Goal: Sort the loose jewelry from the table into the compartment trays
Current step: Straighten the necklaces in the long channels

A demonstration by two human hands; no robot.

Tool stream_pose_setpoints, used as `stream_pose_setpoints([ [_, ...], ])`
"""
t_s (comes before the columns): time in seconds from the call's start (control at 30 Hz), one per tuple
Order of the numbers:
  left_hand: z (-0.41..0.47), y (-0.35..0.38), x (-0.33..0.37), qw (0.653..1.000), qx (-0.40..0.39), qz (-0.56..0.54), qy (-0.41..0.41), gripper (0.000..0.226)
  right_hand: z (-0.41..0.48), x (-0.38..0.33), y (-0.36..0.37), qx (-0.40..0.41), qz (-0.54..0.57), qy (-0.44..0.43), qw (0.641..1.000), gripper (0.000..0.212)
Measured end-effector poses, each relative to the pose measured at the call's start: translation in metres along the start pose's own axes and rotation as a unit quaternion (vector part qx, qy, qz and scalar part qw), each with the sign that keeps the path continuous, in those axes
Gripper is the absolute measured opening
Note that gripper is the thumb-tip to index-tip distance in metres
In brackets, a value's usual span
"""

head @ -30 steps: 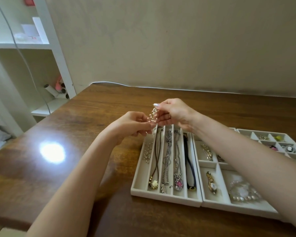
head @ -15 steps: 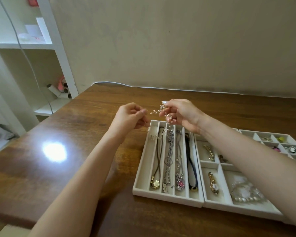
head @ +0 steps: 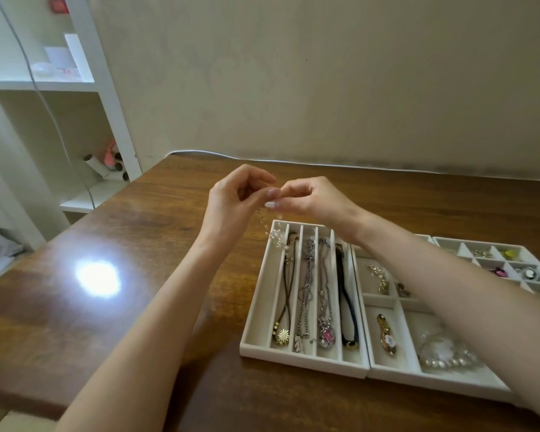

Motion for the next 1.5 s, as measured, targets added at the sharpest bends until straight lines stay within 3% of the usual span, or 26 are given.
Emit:
stream_pose_setpoints([
  [0.17,-0.002,-0.001,0.007,0.998,-0.001,-0.059,-0.003,0.014,0.0,-0.013,-0.011,0.036,0.04,-0.017,0.998,0.011],
  [0.3,-0.007,0.017,0.002,0.987,-0.083,-0.112,-0.075,0.023,0.001,-0.03,-0.025,0.074,0.093,-0.035,0.992,0.015],
  [0.43,-0.012,0.024,-0.003,0.985,-0.11,-0.072,-0.116,0.006,0.002,-0.041,-0.033,0.092,0.095,-0.04,0.99,0.015],
  [0.6,-0.026,0.026,-0.017,0.975,-0.149,0.006,-0.166,0.007,0.004,-0.044,-0.047,0.143,0.124,-0.038,0.981,0.017],
  [0.73,-0.041,0.014,-0.022,0.976,-0.099,0.024,-0.191,0.012,0.006,-0.04,-0.046,0.153,0.121,-0.027,0.98,0.017],
  [0.97,-0.072,0.014,-0.029,0.961,-0.139,0.067,-0.229,0.016,0.01,-0.037,-0.058,0.2,0.185,-0.02,0.962,0.019],
  [1.23,-0.088,0.004,-0.022,0.972,-0.083,0.037,-0.214,0.014,0.011,-0.005,-0.06,0.208,0.129,0.031,0.969,0.018],
  [1.5,-0.094,-0.009,-0.022,0.973,-0.015,0.017,-0.228,0.007,0.006,0.019,-0.055,0.224,0.168,0.077,0.957,0.017],
])
Point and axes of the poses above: each hand's wrist, its own z-axis towards the middle knuckle, its own y-axis out of the palm, x = y × z, the point moved 9 cm from there along z, towards the middle knuckle, and after that the axes turned 2 degrees about z, right-handed, at the moved point
